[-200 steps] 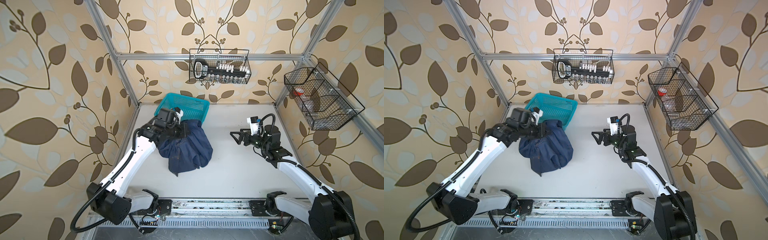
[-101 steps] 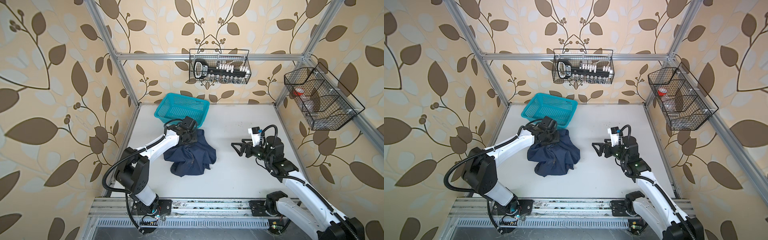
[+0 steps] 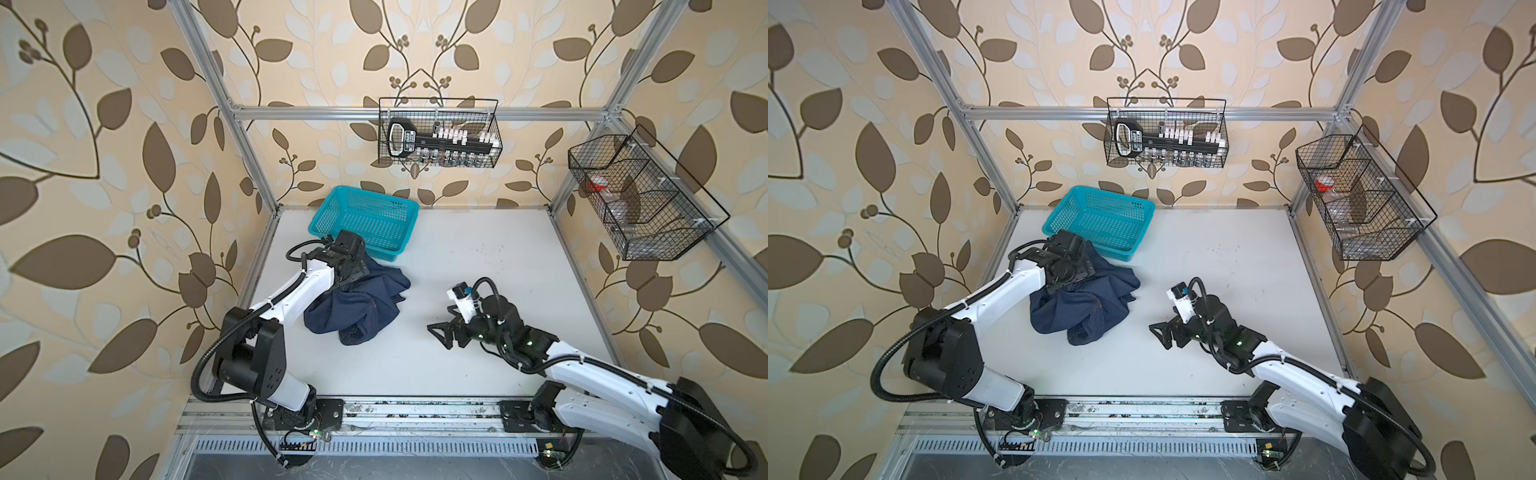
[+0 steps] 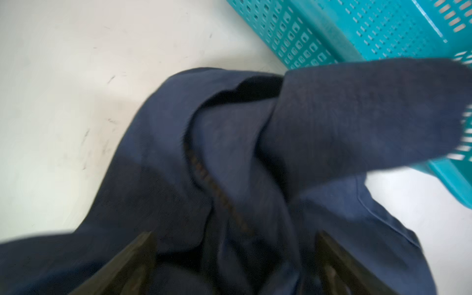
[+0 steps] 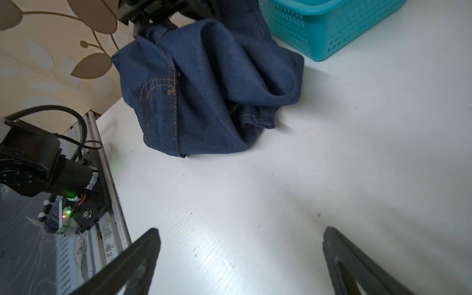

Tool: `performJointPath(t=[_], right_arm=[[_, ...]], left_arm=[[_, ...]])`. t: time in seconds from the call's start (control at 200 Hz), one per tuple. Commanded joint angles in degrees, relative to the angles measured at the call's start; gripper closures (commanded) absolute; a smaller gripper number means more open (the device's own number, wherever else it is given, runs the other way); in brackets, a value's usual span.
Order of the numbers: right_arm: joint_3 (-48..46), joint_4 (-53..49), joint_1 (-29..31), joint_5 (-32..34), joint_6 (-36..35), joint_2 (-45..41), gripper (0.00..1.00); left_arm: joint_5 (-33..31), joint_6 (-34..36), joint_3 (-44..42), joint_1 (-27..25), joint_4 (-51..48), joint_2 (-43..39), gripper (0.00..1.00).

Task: Fold and stack the trousers
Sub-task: 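Reach the right gripper to the jeans and grasp the waistband edge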

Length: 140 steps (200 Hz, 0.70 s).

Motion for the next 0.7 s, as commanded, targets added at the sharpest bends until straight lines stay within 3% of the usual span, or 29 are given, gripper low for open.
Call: performJointPath(t=[0.0,0.12,0.27,0.365,0.465,0.58,0.695], right_arm=[[2.75,9.34,4.06,4.45,-3.23,8.03,0.00],[5.44,16.79,7.49,5.29,-4.50,17.24,0.00],[9.11,24.89,10.18,5.42,-6.37,27.46,0.00],[12.03,28.47,9.94,4.90,-5.34,33.33,0.00],[16.14,29.13,9.30,4.49,-4.33,38.66,0.00],[19.03,30.18,7.63,2.81,-2.54,43.11,0.00],[21.79,28.65,7.35,1.46,-3.80,46.76,0.02]], left_arm=[[-2.31,4.42,2.23,3.34,-8.20,-7.49,0.01],[0.07,7.40,3.15,8.08,-12.44,-12.83,0.01],[2.92,7.39,0.16,9.76,-18.11,-16.76,0.01],[6.55,5.49,-6.77,10.91,-16.66,-19.78,0.01],[10.63,4.26,-12.62,15.45,-15.00,-20.96,0.01],[12.67,3.58,-16.68,20.03,-12.00,-22.31,0.01],[16.21,2.80,-20.13,21.27,-5.42,-21.71,0.01]])
